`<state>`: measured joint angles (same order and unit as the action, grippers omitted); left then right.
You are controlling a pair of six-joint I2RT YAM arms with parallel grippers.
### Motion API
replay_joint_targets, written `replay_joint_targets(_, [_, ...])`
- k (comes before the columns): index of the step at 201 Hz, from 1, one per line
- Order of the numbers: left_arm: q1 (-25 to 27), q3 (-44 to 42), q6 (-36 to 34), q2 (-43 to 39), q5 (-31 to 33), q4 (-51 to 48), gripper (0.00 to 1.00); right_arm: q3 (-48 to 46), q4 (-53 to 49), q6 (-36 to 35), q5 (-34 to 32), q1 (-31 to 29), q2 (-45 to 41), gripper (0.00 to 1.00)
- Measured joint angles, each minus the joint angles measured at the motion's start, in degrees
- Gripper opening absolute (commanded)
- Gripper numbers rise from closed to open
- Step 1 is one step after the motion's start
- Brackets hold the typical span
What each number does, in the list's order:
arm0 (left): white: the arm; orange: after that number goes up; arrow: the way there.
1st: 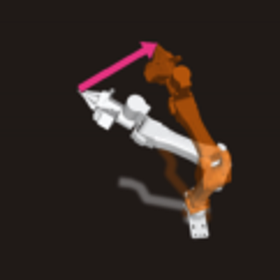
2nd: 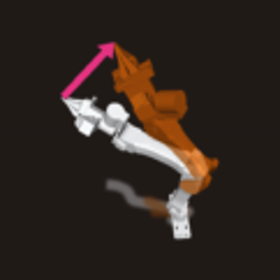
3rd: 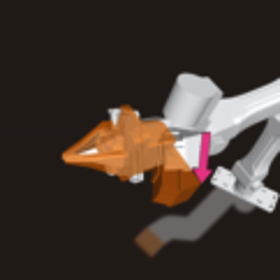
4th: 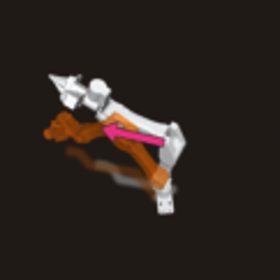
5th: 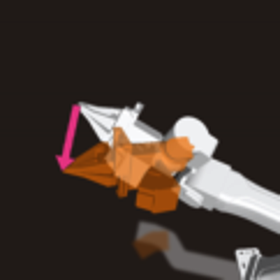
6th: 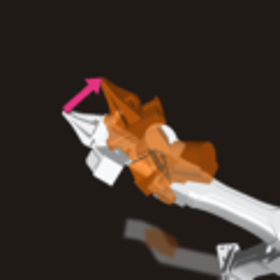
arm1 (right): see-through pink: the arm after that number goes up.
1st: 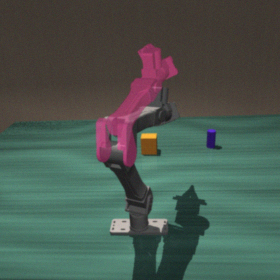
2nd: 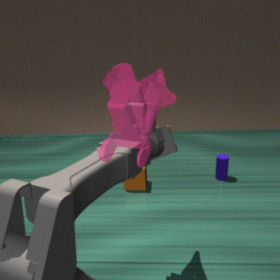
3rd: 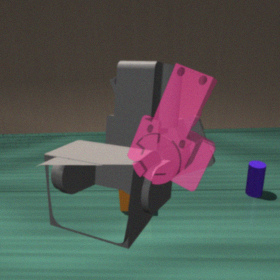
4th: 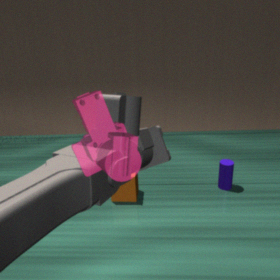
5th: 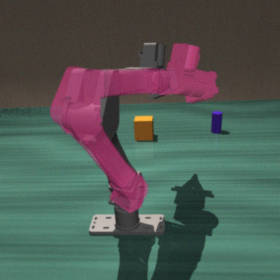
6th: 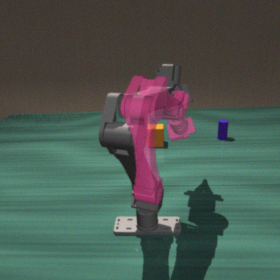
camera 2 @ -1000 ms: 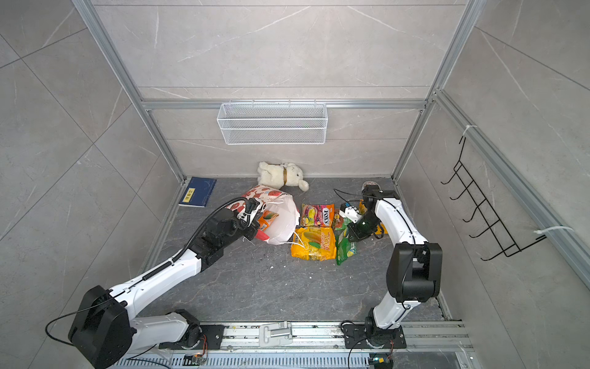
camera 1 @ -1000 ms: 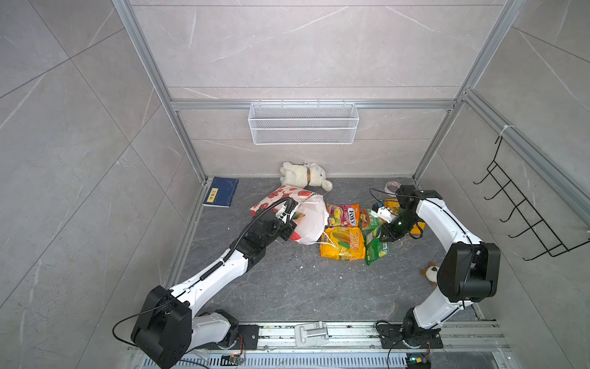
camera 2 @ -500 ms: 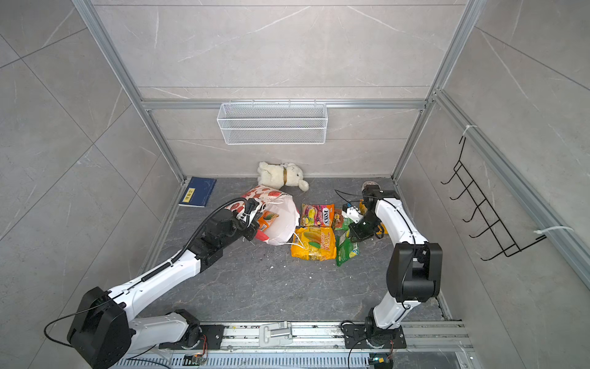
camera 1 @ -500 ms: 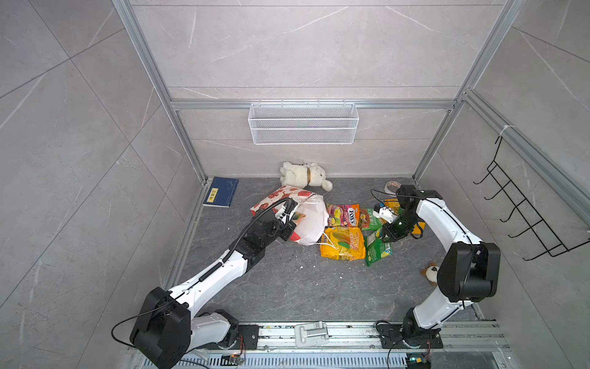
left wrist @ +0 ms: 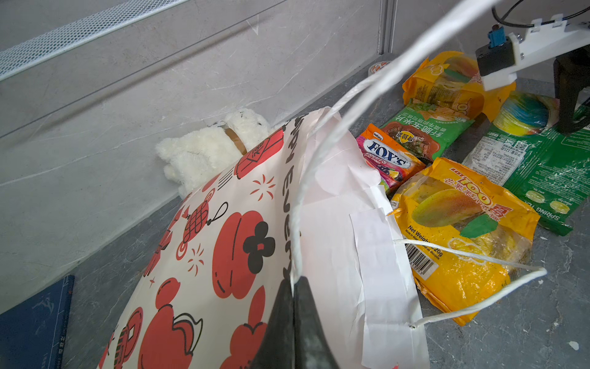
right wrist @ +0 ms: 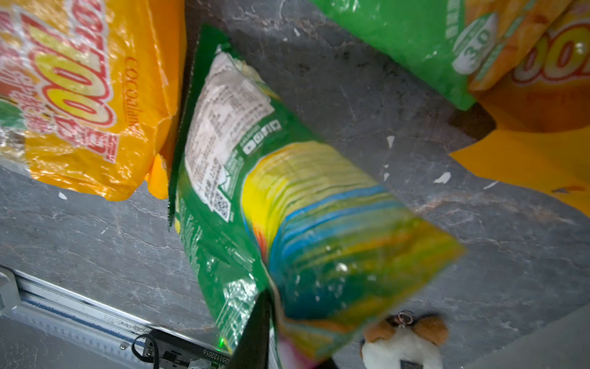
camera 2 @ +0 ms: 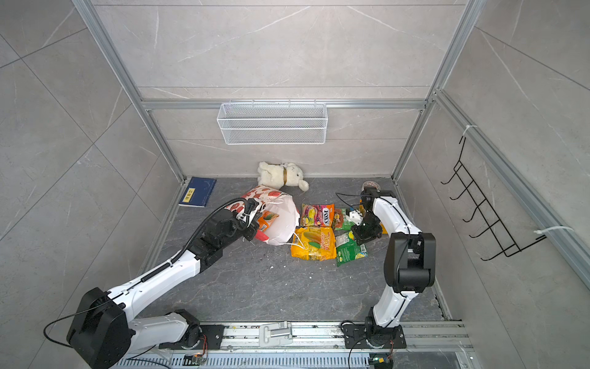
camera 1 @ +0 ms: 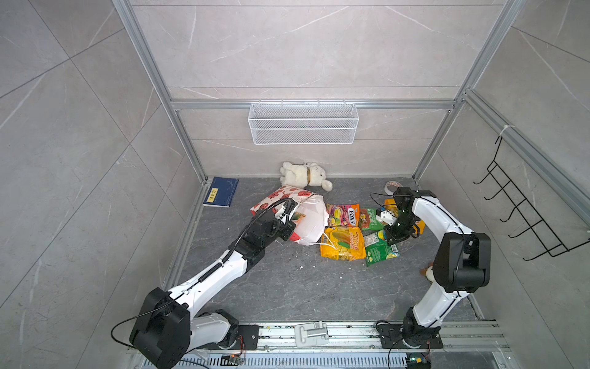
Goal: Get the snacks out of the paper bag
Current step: 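Carry the green packet beside the yellow packet and release it on the table, then raise the right gripper and move it back over the bag opening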
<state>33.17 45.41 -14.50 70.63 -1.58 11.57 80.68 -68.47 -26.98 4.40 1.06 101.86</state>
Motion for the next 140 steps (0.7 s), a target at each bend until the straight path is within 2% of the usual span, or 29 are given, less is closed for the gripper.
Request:
replay_joint_targets(26, [0.0,0.0,0.0,0.0,0.0,0.0,0.00,0.3,0.1,0.5,-1.2,0.0,0.5,0.24])
replay_joint_targets(64, [0.0,0.0,0.0,0.0,0.0,0.0,0.00,1.3,0.6,1.5,-3.0,0.0,1.0,0.43])
replay_joint_targets(140, [0.0,0.0,0.0,0.1,0.0,0.0,0.00,4.1,1.4,4.7,-6.2,0.0,-0.2,0.59])
